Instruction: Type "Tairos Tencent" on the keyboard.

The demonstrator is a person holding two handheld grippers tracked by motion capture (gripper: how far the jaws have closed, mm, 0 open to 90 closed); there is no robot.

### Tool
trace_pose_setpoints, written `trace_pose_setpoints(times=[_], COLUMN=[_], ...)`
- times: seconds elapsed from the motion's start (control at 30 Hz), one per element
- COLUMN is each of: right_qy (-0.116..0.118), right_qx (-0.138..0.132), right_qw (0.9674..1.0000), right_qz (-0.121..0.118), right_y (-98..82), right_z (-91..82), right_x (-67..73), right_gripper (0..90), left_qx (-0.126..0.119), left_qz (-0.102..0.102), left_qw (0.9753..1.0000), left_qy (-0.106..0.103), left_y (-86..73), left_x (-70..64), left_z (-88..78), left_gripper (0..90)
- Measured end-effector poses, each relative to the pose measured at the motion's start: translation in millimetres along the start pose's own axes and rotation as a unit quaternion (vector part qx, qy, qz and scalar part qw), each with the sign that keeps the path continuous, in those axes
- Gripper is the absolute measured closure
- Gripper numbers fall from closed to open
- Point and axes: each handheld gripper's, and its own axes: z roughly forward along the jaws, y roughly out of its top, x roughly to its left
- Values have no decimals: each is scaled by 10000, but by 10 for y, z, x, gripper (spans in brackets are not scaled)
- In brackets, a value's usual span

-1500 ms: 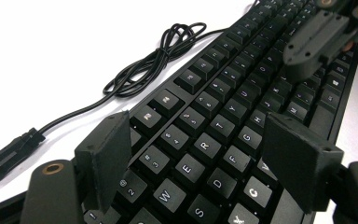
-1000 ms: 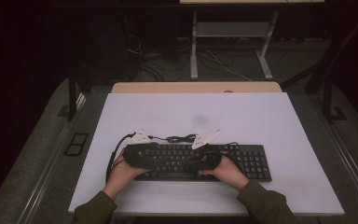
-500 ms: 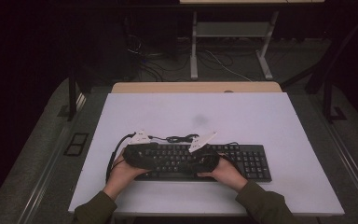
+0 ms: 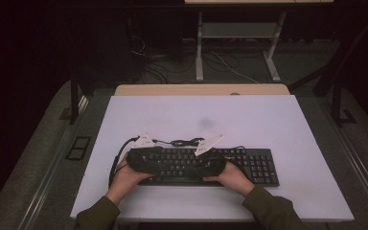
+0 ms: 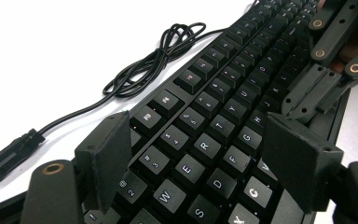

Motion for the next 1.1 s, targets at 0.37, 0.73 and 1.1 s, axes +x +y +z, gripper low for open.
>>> trace_pose_setpoints(times=[0.37,0.73,1.1], right_qy=[-106,-259,-362], right_qx=[-164,-336,-443], right_qw=[9998,9990,9982], right_qz=[34,132,198], right_y=[20,19,6], right_z=[-93,-217,-284], right_x=[-39,-98,-151], right_gripper=[859,761,704], left_qx=[15,-16,4], left_qz=[19,15,69], left_qw=[10000,10000,9999], left_qy=[1,-16,-103], left_y=[3,7,9], left_x=[2,-11,-37], left_z=[-11,-32,-54], left_gripper=[243,274,363])
